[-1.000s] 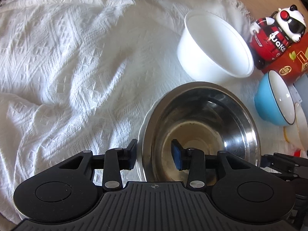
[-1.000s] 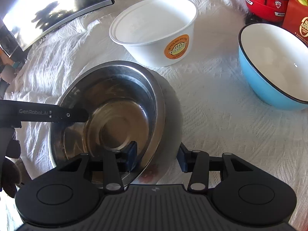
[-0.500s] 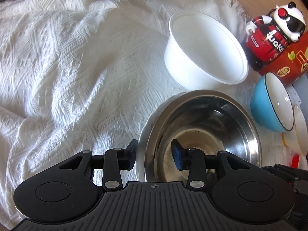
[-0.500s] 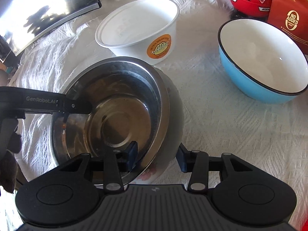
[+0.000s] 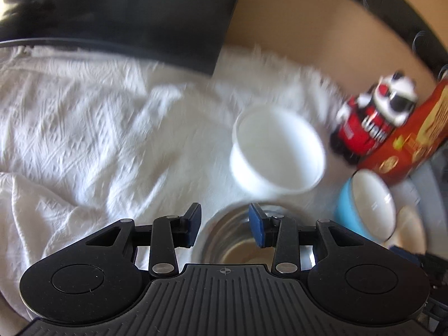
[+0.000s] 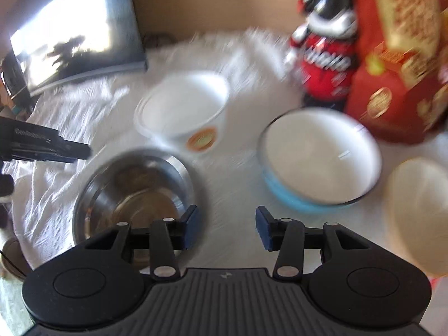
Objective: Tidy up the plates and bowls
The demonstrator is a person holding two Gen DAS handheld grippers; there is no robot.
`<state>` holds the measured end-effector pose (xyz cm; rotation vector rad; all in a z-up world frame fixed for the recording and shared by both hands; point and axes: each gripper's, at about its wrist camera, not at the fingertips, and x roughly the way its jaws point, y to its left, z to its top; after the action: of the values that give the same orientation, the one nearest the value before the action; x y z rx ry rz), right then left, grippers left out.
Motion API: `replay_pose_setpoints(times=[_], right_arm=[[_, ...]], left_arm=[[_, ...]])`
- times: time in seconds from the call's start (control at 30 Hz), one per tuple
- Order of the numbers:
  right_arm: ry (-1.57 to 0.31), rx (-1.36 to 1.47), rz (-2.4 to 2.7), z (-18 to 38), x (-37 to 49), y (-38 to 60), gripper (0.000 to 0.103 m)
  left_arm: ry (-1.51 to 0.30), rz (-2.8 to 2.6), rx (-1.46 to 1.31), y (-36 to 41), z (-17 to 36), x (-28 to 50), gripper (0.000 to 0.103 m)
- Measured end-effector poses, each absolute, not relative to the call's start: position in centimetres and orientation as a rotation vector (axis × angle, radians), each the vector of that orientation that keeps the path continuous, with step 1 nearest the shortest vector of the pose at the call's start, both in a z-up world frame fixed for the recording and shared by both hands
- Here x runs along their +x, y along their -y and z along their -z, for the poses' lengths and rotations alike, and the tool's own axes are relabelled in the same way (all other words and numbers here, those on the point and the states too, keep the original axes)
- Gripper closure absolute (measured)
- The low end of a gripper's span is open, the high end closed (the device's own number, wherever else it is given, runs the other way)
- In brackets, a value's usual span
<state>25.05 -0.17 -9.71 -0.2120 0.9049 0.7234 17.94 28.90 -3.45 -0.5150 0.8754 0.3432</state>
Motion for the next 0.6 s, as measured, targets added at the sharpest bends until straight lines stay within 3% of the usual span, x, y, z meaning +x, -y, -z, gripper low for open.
replay_pose_setpoints(times=[0.23,0.6], right_arm=[[-0.834,-0.151,-0.528,6.6,28.1,8.5,0.054],[-0.931,-0.117,-0.360,6.5,35.2,18.3,0.054]], left_arm=[[-0.851,-0.136,-0.554,-22.7,2.2,21.9,0.062],[-1.018,0.139,-0.647,-8.5,8.0,30.8,0.062]])
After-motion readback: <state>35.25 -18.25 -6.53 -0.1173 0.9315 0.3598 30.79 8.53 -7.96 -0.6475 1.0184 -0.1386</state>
